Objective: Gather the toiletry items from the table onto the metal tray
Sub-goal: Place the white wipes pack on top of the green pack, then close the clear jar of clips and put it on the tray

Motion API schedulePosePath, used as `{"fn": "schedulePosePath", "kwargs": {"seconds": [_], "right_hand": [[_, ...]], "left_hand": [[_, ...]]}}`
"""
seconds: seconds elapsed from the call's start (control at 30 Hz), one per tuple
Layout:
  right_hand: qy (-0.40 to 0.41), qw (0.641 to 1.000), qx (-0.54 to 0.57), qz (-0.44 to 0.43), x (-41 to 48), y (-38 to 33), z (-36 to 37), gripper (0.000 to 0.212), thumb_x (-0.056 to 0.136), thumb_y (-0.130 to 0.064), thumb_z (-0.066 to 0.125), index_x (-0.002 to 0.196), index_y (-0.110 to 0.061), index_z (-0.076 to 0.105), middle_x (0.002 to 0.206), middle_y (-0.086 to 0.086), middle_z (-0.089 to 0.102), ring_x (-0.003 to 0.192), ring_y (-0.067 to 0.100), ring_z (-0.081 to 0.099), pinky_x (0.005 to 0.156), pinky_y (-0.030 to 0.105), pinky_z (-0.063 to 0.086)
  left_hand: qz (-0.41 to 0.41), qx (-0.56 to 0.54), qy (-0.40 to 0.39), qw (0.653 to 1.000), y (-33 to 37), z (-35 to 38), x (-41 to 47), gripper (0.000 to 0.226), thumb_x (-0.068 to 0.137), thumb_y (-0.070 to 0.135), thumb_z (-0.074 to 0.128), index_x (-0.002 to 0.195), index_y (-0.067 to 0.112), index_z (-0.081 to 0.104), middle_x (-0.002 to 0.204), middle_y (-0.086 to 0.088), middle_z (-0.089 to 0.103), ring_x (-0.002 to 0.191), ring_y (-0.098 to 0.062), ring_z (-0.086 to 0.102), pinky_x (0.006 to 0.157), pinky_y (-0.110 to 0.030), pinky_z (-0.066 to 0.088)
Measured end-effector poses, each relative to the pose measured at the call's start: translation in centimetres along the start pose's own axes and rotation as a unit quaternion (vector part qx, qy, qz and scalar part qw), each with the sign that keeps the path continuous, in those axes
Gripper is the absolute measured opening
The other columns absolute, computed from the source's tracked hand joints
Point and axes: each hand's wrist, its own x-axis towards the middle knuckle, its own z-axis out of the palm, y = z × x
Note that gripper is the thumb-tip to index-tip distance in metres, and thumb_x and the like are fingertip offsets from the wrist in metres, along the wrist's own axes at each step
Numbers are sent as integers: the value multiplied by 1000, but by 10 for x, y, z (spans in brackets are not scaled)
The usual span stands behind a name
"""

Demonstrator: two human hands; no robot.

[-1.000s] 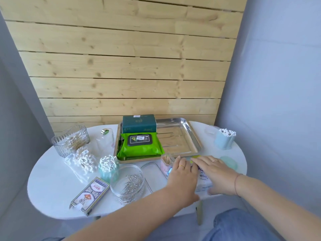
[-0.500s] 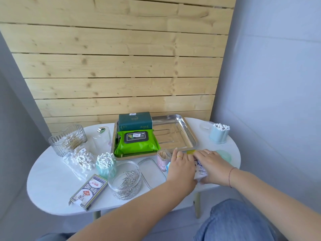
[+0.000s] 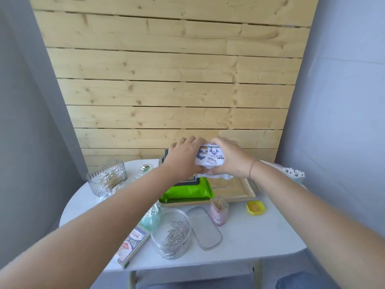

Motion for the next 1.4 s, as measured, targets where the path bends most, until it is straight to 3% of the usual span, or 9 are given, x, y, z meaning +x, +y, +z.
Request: {"fn": "schedulePosePath", "kwargs": {"seconds": [0.23,0.37,0.47,0.8,0.97,1.07,1.17,1.23,1.4], "right_hand": [[-60,997,47,27,67,2,66,76,57,-31,86,121,-19,48,119,5,55,110,23,51,83,30,39],[-64,997,7,46,62,22,88,86,73,-36,74,144,-24,28,148,5,30,138,28,24,112,40,26],[-66,995,-72,-4,52,30,97,85,83,-41,60,149,-32,7,159,0,5,147,22,1,119,45,10],[-134,986,-99,-7,50,36,112,101,79,-51,61,148,-31,-11,159,-2,-13,147,21,-13,120,46,5],[-142,984,-111,14,49,28,104,100,79,-51,60,149,-31,-9,159,-2,-13,147,20,-13,119,47,-3],[-88,993,-82,12,40,14,90,98,79,-50,61,150,-26,-2,160,2,-5,148,21,-5,118,45,1],[39,998,-25,-31,9,0,69,74,83,-34,61,146,-16,27,153,5,25,143,23,21,114,32,17],[111,992,12,-60,-24,-5,62,52,81,-27,62,130,-16,48,136,1,46,128,19,42,104,26,29],[19,997,46,-64,-93,-10,85,51,76,-49,53,120,-23,53,126,-7,47,120,9,44,103,25,34]], "left_hand": [[-80,-3,-73,994,-72,38,17,79,74,37,73,140,21,33,134,-2,47,125,-26,41,106,-40,32],[-55,70,-94,992,-72,71,8,77,92,23,53,150,16,3,159,-5,8,147,-25,4,120,-41,6],[-37,112,-100,988,-73,86,-3,80,92,17,44,150,15,-12,160,-1,-15,147,-22,-13,120,-42,-3],[-10,74,-172,982,-79,87,-2,94,87,53,47,150,15,-12,160,-2,-14,147,-21,-15,121,-41,-4],[-21,56,-192,980,-79,80,1,91,88,49,48,150,15,-10,160,-2,-13,147,-20,-14,120,-42,-4],[-28,23,-162,986,-79,66,-8,79,91,45,45,151,17,2,161,2,-2,148,-15,-9,120,-41,-5],[1,-55,-79,995,-77,44,-41,71,88,52,47,148,20,25,157,5,22,147,-13,6,121,-34,2],[27,-97,-62,993,-73,31,-75,82,77,67,47,145,24,31,154,9,28,146,-10,11,119,-29,7],[55,-38,-164,984,-74,42,-138,107,63,79,49,149,28,10,154,18,11,141,2,-8,113,-19,-8]]}}
